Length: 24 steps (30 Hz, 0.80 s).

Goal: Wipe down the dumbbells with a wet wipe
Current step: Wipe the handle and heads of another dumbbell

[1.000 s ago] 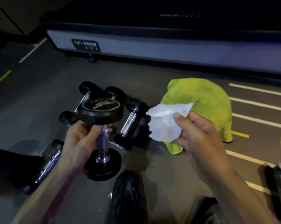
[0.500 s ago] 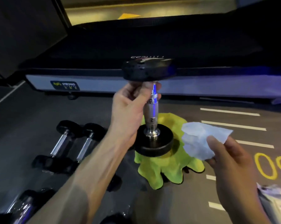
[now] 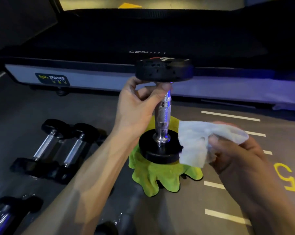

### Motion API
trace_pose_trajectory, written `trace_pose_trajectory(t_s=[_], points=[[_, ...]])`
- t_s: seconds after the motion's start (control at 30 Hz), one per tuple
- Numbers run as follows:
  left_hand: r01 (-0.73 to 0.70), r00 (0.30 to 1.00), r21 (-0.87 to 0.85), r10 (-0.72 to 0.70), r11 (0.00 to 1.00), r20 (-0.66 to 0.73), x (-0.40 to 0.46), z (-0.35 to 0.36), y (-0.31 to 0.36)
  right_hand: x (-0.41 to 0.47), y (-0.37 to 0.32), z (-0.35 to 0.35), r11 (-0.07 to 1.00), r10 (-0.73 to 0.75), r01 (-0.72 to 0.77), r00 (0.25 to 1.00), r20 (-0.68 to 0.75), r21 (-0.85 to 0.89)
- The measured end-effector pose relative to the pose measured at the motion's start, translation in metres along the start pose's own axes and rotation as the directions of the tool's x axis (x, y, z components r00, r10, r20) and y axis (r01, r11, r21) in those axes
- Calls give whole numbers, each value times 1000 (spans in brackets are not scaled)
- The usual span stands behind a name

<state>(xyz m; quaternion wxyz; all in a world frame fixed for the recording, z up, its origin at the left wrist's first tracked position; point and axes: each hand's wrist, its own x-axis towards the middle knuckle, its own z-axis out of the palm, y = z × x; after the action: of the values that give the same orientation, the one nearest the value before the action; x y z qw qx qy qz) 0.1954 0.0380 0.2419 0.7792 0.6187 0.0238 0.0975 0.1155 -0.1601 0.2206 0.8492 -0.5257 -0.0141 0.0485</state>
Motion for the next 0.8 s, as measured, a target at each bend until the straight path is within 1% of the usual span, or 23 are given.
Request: trace_pose_trajectory(t_s=[0.03, 0.07, 0.1, 0.13, 0.17, 0.2, 0.23, 0.33, 0.43, 0.53, 0.57, 0.6, 0.63, 0.67, 0.7, 0.73, 0.77, 0.8], points=[[1, 1000, 1, -1, 1000, 7, 0, 1, 0, 5, -1, 1, 1000, -2, 3, 996, 85, -14], [0, 1000, 8, 0, 1000, 21, -1, 2, -1, 11, -1, 0, 996, -17, 29, 990, 140, -86], [-2, 999, 17, 2, 1000, 34, -2, 3, -2, 18, 2, -1, 965, -62, 103, 983, 172, -240], [-4, 999, 20, 3, 1000, 42, -3, 3, -2, 23, 4, -1, 877, -130, 204, 972, 194, -435], [-6, 999, 18, 6, 1000, 45, -3, 3, -3, 27, 7, 0, 743, -196, 276, 961, 195, -610], [-8, 999, 11, 7, 1000, 46, -4, 2, -3, 29, 10, 0, 626, -244, 301, 952, 186, -719], [-7, 999, 4, 6, 1000, 43, -4, 2, -2, 30, 13, 0, 550, -278, 317, 942, 188, -773], [5, 999, -9, -5, 1000, 38, -4, 0, -2, 22, 12, 1, 460, -336, 325, 925, 177, -826], [9, 998, -19, -8, 1000, 55, -3, 0, -2, 18, 4, -8, 303, -394, 344, 894, 212, -889], [23, 998, -16, -23, 1000, 51, -4, 1, -1, 22, -8, -7, 177, -387, 334, 889, 246, -926], [25, 998, -15, -25, 1000, 50, -5, 1, 0, 25, -10, -3, 179, -376, 325, 895, 241, -929], [25, 998, -14, -24, 1000, 50, -5, 1, 0, 28, -10, 0, 181, -345, 288, 914, 213, -940], [22, 998, -13, -21, 1000, 54, -5, 1, 1, 31, -7, 2, 196, -280, 265, 938, 205, -944], [16, 998, -12, -15, 1000, 58, -6, 0, 1, 33, -3, 6, 113, -214, 283, 943, 254, -953], [9, 998, -9, -8, 1000, 62, -6, 0, 2, 31, 2, 15, 109, -143, 280, 954, 263, -954], [0, 998, -6, 0, 1000, 64, -6, 0, 3, 26, 7, 23, 88, -95, 340, 939, 332, -936], [-9, 998, 1, 9, 1000, 66, -7, 0, 4, 20, 10, 34, 101, -64, 363, 931, 358, -926], [-20, 997, 12, 19, 1000, 69, -7, 0, 5, 14, 10, 38, 73, -53, 389, 921, 386, -918]])
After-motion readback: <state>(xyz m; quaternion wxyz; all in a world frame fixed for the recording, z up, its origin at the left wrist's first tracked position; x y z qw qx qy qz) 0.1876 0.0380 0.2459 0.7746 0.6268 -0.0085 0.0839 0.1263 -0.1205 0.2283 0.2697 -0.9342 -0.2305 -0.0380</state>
